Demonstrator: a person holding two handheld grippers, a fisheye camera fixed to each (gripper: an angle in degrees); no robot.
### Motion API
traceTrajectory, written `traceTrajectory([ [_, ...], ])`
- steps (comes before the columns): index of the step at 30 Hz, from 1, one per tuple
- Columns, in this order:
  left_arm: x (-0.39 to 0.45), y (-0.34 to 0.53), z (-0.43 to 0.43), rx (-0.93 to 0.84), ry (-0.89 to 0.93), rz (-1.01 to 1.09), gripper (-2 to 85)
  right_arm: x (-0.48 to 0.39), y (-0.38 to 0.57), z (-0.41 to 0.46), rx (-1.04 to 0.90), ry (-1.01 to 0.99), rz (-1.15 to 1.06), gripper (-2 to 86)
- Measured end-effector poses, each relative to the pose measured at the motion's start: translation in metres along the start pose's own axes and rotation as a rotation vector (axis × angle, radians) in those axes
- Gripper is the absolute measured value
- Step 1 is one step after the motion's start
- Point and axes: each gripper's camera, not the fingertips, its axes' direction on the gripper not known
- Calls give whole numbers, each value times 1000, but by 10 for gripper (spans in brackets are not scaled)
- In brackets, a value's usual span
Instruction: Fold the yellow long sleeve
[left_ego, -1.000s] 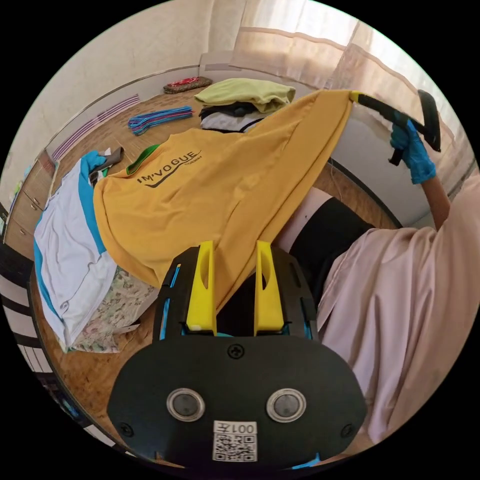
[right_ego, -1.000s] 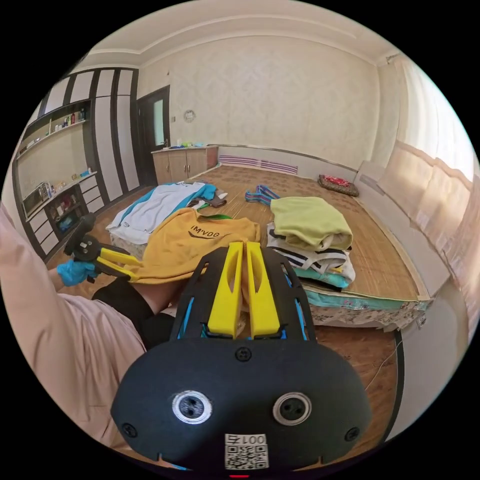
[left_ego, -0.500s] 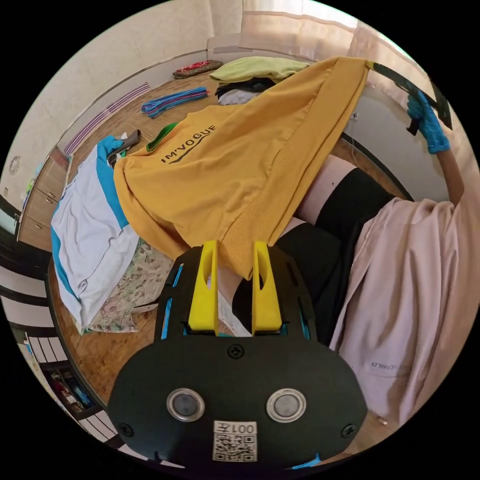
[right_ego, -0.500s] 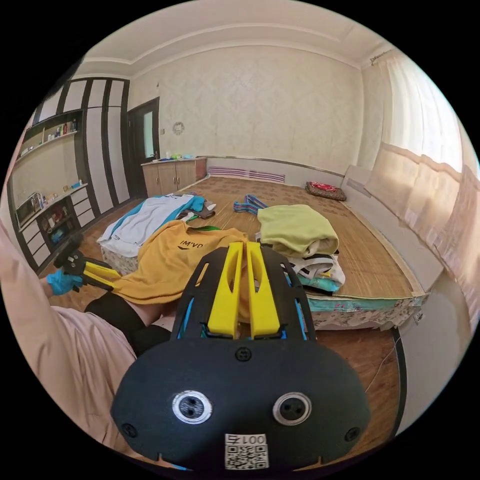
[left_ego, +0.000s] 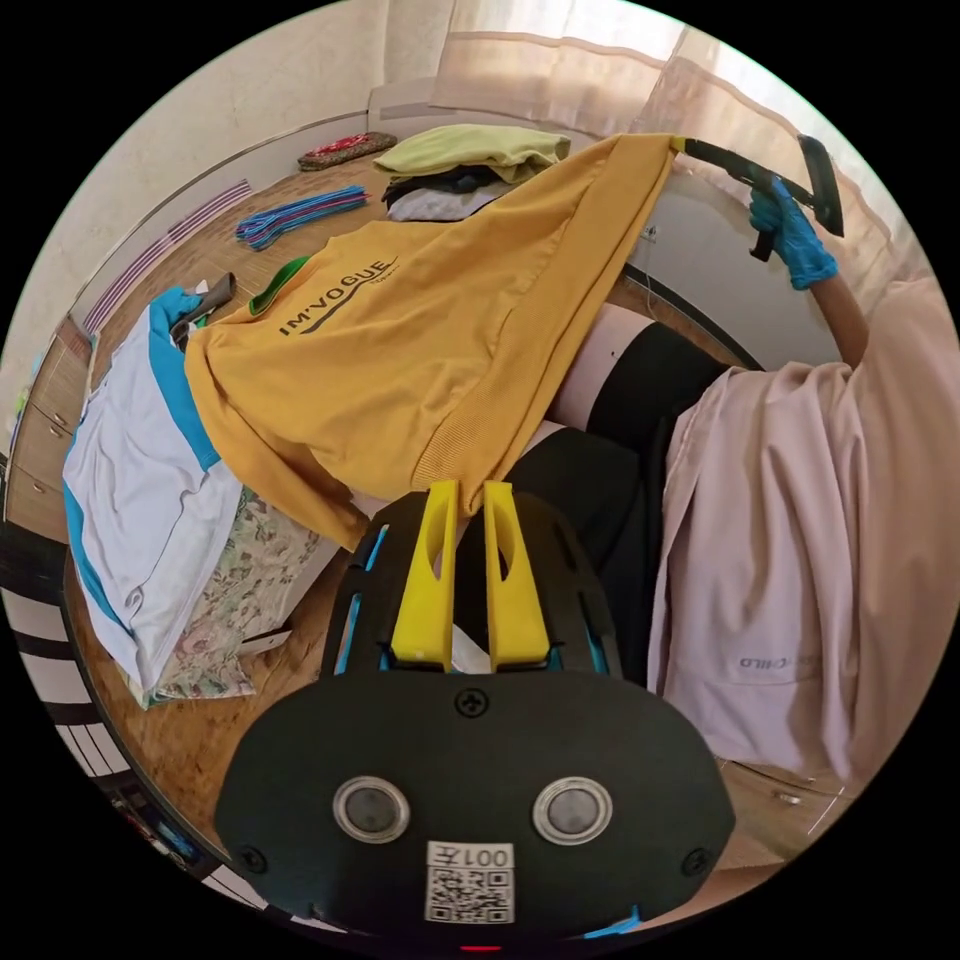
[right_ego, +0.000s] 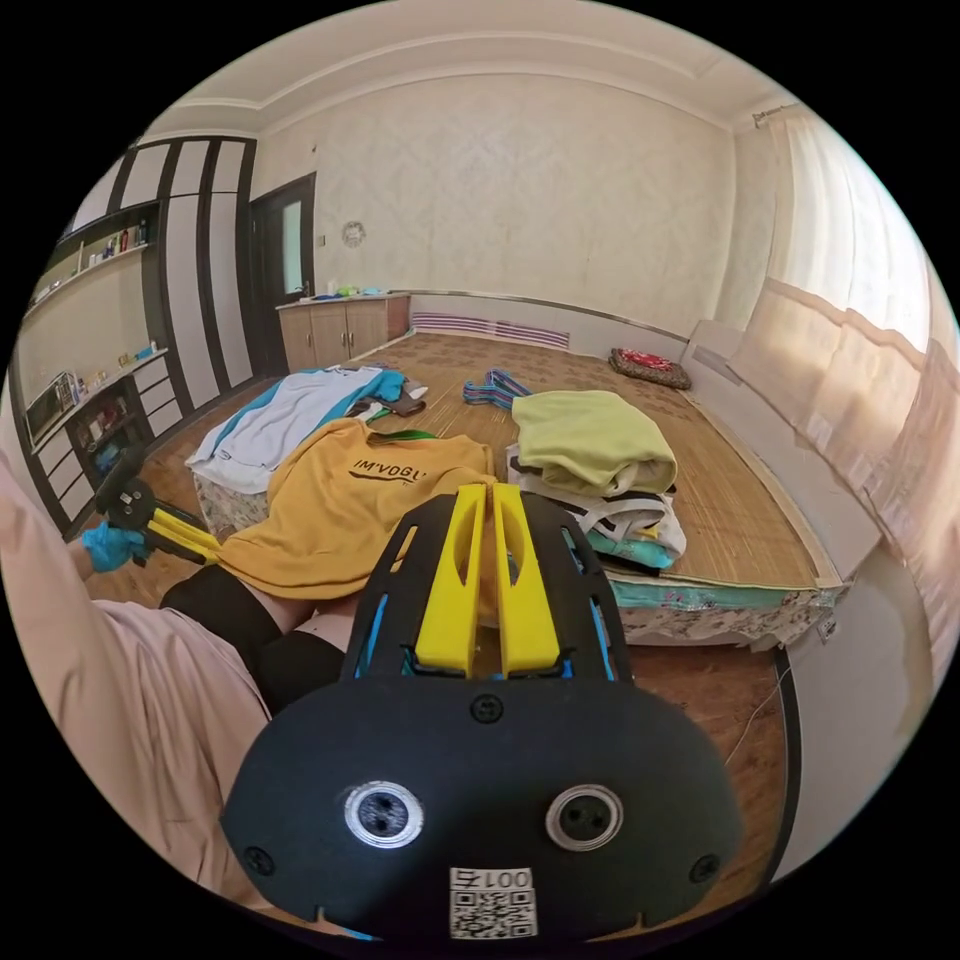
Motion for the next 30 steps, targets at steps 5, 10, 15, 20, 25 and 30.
traceTrajectory([
  [5, -11, 10, -30, 142, -7, -17, -10, 8, 1, 16, -40, 14, -18, 7],
  [10, -26, 28, -61, 88, -151, -68, -11, 16, 22, 48, -244, -38, -202, 6],
  [15, -31, 52, -26, -121, -75, -136, -12, 6, 72, 102, -539, -203, -247, 6],
  [20, -19, 48, -13, -165, -51, -96, -13, 6, 72, 119, -550, -191, -264, 6],
  [25, -36, 37, -64, -129, 35, 74, -14, 44, 25, 88, -449, -353, -310, 5],
  [30, -44, 53, -56, -218, 54, 91, -14, 43, 45, 115, -626, -443, -370, 6],
])
